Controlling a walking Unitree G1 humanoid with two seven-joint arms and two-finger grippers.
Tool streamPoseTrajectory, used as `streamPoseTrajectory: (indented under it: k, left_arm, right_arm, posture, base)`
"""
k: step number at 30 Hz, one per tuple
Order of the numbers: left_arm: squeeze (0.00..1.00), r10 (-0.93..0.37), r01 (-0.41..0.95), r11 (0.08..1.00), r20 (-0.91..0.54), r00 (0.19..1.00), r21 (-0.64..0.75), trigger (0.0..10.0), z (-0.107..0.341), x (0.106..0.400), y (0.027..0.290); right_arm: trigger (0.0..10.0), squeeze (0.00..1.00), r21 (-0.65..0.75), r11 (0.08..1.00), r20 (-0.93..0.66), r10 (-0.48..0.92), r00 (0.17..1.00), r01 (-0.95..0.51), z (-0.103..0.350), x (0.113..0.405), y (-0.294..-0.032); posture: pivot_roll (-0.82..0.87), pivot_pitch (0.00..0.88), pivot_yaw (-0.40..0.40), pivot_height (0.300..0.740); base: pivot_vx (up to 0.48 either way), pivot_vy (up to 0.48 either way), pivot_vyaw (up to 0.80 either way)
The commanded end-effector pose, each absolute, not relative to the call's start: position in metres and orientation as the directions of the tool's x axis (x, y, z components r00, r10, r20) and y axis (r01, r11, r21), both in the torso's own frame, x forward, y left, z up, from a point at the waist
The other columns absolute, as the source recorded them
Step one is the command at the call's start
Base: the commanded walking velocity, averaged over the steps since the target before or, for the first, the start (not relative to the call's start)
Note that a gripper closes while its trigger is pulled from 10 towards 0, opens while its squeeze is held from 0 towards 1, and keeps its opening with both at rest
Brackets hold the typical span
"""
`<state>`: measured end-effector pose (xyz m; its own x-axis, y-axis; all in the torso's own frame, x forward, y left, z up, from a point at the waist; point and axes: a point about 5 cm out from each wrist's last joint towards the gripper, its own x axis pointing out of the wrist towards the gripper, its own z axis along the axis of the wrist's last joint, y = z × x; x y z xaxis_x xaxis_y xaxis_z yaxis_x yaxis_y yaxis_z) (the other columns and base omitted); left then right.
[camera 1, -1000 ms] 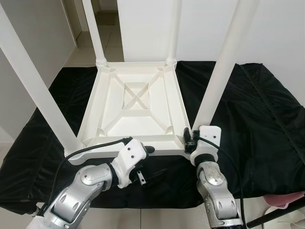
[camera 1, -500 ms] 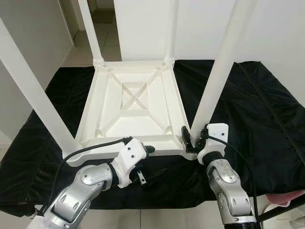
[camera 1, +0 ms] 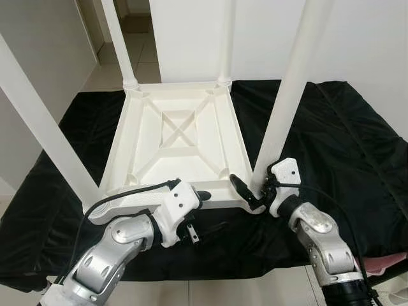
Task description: Building children table
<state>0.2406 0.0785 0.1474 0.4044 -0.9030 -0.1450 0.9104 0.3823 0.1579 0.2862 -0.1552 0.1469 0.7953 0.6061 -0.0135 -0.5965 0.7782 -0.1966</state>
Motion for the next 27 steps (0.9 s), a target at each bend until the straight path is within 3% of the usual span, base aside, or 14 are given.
streamPoseTrajectory:
  k: [1, 4, 5, 6, 14, 15, 22, 27]
  left_arm:
    - [0.0, -0.914, 0.926, 0.344, -0.172, 0.368, 0.155, 10.0, 0.144, 0.239, 0.078]
    - [0.0, -0.915, 0.927, 0.342, -0.17, 0.366, 0.155, 10.0, 0.144, 0.239, 0.077]
    - [0.0, -0.916, 0.928, 0.34, -0.17, 0.364, 0.155, 10.0, 0.144, 0.238, 0.077]
    - [0.0, -0.916, 0.928, 0.339, -0.171, 0.363, 0.155, 10.0, 0.144, 0.238, 0.077]
    - [0.0, -0.916, 0.928, 0.339, -0.17, 0.364, 0.156, 10.0, 0.144, 0.236, 0.078]
    - [0.0, -0.914, 0.927, 0.342, -0.173, 0.366, 0.156, 10.0, 0.144, 0.236, 0.078]
    - [0.0, -0.913, 0.927, 0.344, -0.175, 0.368, 0.152, 10.0, 0.143, 0.235, 0.079]
    - [0.0, -0.915, 0.929, 0.34, -0.176, 0.363, 0.148, 10.0, 0.142, 0.233, 0.078]
  right_arm:
    - [8.4, 0.0, -0.197, 0.744, -0.029, 0.646, 0.763, -0.638, 0.144, 0.287, -0.154]
    - [8.4, 0.0, -0.203, 0.731, -0.045, 0.658, 0.752, -0.652, 0.142, 0.287, -0.157]
    - [1.2, 0.0, -0.207, 0.73, -0.052, 0.657, 0.752, -0.652, 0.141, 0.288, -0.159]
    - [0.0, 0.0, -0.205, 0.73, -0.057, 0.657, 0.752, -0.652, 0.14, 0.288, -0.162]
    - [0.0, 0.0, -0.161, 0.755, -0.048, 0.638, 0.769, -0.636, 0.134, 0.287, -0.167]
    - [10.0, 0.0, -0.143, 0.773, -0.039, 0.62, 0.784, -0.618, 0.135, 0.287, -0.168]
    - [10.0, 0.0, -0.115, 0.824, -0.035, 0.555, 0.831, -0.555, 0.132, 0.284, -0.162]
    - [10.0, 0.0, -0.083, 0.917, -0.039, 0.388, 0.921, -0.39, 0.13, 0.285, -0.161]
  posture:
    - [-0.08, 0.023, 0.068, 0.74]
    - [-0.08, 0.023, 0.068, 0.74]
    - [-0.08, 0.018, 0.067, 0.74]
    - [-0.08, 0.018, 0.067, 0.74]
    - [-0.07, 0.025, 0.061, 0.74]
    - [-0.07, 0.025, 0.061, 0.74]
    - [-0.07, 0.026, 0.059, 0.74]
    - [-0.07, 0.022, 0.054, 0.74]
  base:
    - [0.0, 0.0, 0.0]
    - [0.0, 0.0, 0.0]
    - [0.0, 0.0, 0.0]
    - [0.0, 0.0, 0.0]
    - [0.0, 0.0, 0.0]
    - [0.0, 0.0, 0.0]
    - [0.0, 0.0, 0.0]
    - [0.0, 0.0, 0.0]
